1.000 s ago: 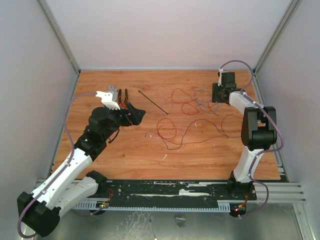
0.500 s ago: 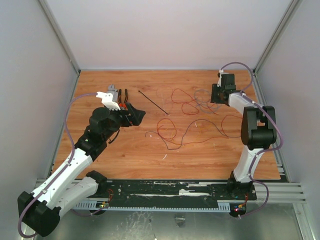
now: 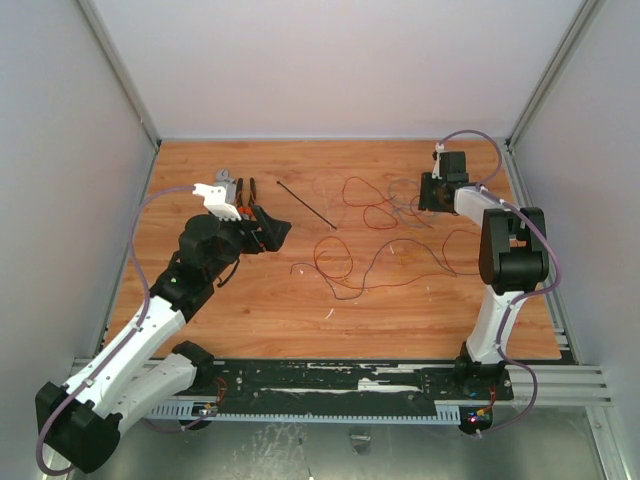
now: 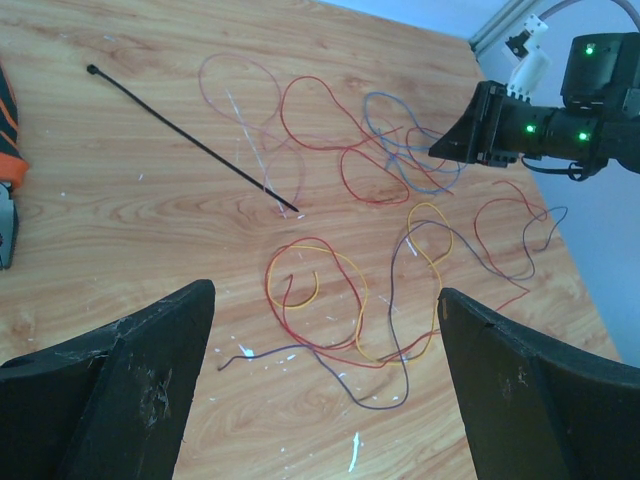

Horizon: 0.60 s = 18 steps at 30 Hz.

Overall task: Zip-tie the wires
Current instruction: Pick up the cable at the center of the board.

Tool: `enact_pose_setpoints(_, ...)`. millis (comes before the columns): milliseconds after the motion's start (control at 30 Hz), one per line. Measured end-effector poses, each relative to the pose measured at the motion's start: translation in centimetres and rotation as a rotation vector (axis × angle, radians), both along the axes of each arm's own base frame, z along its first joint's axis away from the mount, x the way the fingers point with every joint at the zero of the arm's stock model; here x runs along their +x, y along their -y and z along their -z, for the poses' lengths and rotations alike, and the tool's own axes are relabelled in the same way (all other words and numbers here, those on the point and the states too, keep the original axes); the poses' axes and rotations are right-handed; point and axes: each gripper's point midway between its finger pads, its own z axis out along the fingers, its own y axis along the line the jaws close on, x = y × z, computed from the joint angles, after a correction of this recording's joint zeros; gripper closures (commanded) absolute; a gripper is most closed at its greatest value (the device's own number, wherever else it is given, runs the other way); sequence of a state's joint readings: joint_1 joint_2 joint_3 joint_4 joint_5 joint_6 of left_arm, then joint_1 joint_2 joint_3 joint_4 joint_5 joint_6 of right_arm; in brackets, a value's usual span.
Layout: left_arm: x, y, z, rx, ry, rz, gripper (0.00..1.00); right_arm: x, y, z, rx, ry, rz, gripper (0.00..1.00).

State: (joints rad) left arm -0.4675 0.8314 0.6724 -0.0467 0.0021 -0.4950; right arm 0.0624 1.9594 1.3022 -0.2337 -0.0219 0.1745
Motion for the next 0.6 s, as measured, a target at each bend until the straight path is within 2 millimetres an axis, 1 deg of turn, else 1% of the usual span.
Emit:
enact_pose_setpoints(100,0.02,0.01,0.08,0.001,-0.002,0.0,0.02,0.0,0.11,0.01,-0.004,0.0,0.005,0.53)
enact_pose_setpoints(267,0.05,0.03,0.47,0.004,-0.008,0.0,0.02,0.02,0.2,0.01,-0.008,0.0,0.009,0.58)
enact_pose_setpoints(433,0.05,0.04,0.63,0.005,-0.01,0.001,0.02,0.07,0.18,-0.06,-0.006,0.002,0.01,0.59)
enact_pose_setpoints(533,0.04,0.04,0.64,0.005,-0.011,0.001,0.02,0.4,0.15,-0.45,-0.005,0.012,0.011,0.63)
enact_pose_setpoints(600,0.06,0.02,0.64,0.005,-0.011,0.0,0.02,0.81,0.12,-0.94,-0.003,0.026,0.011,0.63)
